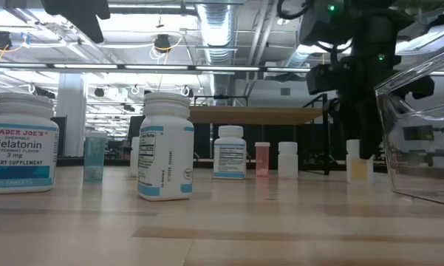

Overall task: Pick and place medicine bottles onto shelf by color
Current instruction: Put the right transparent pill bottle on the shelf

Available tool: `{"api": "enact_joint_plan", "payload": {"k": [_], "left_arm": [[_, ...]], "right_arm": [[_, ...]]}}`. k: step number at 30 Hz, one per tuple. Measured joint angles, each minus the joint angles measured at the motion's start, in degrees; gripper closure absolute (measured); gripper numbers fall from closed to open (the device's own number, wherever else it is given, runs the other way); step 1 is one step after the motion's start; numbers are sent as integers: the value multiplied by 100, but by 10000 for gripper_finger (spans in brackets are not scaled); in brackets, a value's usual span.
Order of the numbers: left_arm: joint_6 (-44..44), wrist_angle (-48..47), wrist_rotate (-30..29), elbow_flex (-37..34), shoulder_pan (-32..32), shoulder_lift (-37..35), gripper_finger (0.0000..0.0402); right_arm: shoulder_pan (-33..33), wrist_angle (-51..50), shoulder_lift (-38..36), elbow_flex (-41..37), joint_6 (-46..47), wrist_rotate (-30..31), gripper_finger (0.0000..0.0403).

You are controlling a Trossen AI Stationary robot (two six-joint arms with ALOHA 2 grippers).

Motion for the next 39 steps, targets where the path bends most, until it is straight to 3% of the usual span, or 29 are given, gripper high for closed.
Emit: {"api": "enact_joint_plan", "payload": {"k": [6,14,18,23,29,39], "left_arm": [[0,-5,-1,0,-1,0,132],[-1,-6,0,0,0,0,132],[0,-9,0,0,0,0,132],[0,-6,-2,0,-1,0,132],[-2,-6,-2,0,-1,0,132],[-2,-6,-1,0,0,0,132]], "right_arm": [[2,16,-35,2,2,0,193],[2,-53,-39,10,20,-2,274],[1,-522,-29,190,13,-4,275],[-63,-1281,-30,854,-255,-9,258],[-254,-1902,-30,1937,-709,-15,277],[-1435,-2680,-30,4201,-1901,-15,268]]}}
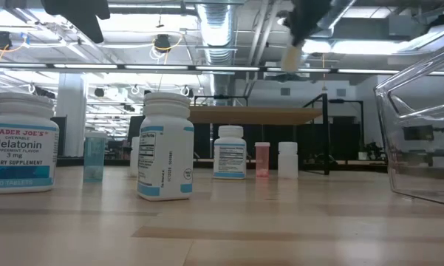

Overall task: Pick and place medicine bottles onto shelf by color
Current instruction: Put the right transparent pill bottle on the shelf

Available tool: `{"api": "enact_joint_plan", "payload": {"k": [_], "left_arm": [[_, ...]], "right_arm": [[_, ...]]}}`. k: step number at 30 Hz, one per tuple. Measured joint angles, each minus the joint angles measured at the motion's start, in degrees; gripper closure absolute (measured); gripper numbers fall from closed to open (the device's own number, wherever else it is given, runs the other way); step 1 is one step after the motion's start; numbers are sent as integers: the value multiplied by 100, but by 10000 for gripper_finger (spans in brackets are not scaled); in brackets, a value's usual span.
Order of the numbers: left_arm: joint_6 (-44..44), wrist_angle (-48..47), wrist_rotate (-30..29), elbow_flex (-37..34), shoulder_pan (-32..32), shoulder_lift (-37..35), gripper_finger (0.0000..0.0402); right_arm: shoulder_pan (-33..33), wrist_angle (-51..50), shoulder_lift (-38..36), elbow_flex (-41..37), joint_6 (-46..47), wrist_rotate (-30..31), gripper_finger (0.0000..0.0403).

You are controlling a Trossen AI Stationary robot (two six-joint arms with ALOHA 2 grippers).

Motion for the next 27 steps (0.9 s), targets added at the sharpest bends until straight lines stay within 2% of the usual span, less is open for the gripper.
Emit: {"api": "enact_joint_plan", "payload": {"k": [6,14,21,27], "left_arm": [[0,0,-2,0,0,0,132],[2,0,-10,0,0,-2,132],[1,0,-8,2,2,-2,132],[1,-1,-11,2,2,-3,132]], "right_arm": [[-1073,82,89,938,-458,4,268],[-2322,-281,962,1634,-1409,-90,269],[-2951,-921,1996,2287,-1685,-160,264],[-3265,-1027,2324,2429,-1742,-420,264]]}}
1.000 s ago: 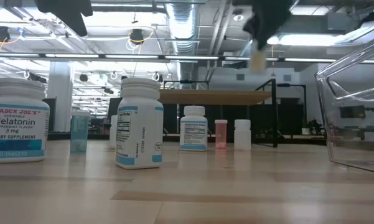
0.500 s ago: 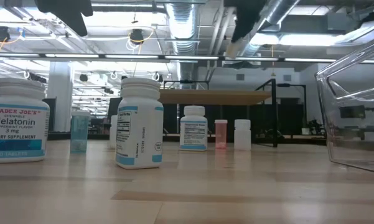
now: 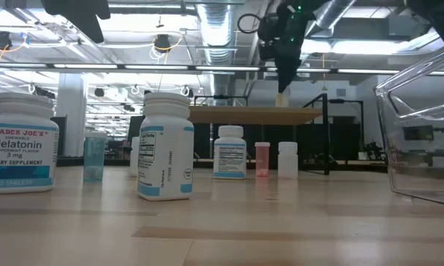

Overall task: Pick and place medicine bottles onto shelf by color
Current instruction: Put the right transparent pill bottle on the shelf, then put the bottom left big white pill bottle on the shelf

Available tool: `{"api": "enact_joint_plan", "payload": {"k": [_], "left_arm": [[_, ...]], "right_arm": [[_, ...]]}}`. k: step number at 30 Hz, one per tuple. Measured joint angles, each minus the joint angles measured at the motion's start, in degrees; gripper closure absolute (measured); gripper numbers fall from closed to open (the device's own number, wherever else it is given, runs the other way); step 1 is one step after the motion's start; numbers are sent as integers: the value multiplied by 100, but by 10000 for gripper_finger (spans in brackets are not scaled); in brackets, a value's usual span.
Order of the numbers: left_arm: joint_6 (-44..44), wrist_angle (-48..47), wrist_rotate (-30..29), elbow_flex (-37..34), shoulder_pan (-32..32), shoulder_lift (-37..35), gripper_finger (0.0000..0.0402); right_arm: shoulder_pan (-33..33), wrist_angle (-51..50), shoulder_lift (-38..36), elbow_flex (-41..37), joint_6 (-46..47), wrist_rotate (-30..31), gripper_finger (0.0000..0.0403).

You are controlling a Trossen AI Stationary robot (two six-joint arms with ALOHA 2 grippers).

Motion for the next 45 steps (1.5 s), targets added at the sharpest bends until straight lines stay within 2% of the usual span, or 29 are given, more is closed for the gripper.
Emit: {"api": "enact_joint_plan", "payload": {"k": [4,8,12,25,34,37,41,45], "left_arm": [[3,-1,-87,0,0,1,132],[3,-1,-235,0,0,1,132],[3,-1,-255,0,2,1,132],[-1,1,-251,0,2,0,132],[-6,1,-248,0,2,-1,132],[-8,1,-246,0,2,0,132],[-10,1,-244,0,2,0,132],[-12,1,-243,0,2,0,132]], "right_arm": [[-60,-21,86,7,-38,-84,257],[-106,-9,123,17,-276,-502,260],[-119,29,170,2,-212,-444,262],[-93,134,172,4,-132,-293,170],[-81,442,118,5,-133,-280,164],[-31,437,66,245,-130,-280,164],[101,43,-18,973,223,-317,165],[264,-593,-431,1545,446,-788,165]]}}
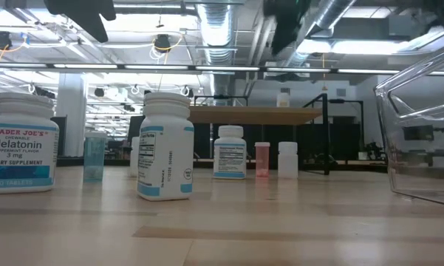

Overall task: Pick and place medicine bottles onto shelf by color
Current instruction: Put the bottom left big white pill bottle on the shelf

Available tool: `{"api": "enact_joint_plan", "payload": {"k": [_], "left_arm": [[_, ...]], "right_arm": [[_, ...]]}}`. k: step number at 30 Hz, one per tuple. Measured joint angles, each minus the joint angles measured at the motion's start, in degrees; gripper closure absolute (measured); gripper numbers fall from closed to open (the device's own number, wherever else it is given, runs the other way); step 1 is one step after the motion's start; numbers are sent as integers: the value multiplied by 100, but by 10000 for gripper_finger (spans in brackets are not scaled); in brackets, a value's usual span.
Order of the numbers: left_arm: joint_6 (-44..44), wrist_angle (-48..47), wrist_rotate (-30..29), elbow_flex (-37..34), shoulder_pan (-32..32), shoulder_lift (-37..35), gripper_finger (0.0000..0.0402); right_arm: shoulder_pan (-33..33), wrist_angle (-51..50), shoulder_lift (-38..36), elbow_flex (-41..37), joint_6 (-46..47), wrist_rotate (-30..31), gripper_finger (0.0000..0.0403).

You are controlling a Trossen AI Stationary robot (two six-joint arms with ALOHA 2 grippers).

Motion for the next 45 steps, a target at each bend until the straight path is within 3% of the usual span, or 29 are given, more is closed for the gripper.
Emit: {"api": "enact_joint_plan", "payload": {"k": [8,16,20,31,40,45], "left_arm": [[-23,0,136,0,0,0,132],[-135,2,1493,0,-156,-1,132],[-390,63,1344,-87,-405,-4,132],[-442,892,1354,-987,-750,-6,132],[-373,944,1419,-1329,-852,-4,132],[-99,1043,1777,-1356,-852,-1,132]], "right_arm": [[138,-630,-1157,-164,508,-137,165],[285,-650,-2264,-1020,1098,-148,165],[471,-640,-2605,-1460,1209,-146,165],[833,-526,-2779,-2193,1375,-128,165],[904,-424,-2776,-2413,1353,-112,165],[904,-423,-2776,-2413,1308,-113,165]]}}
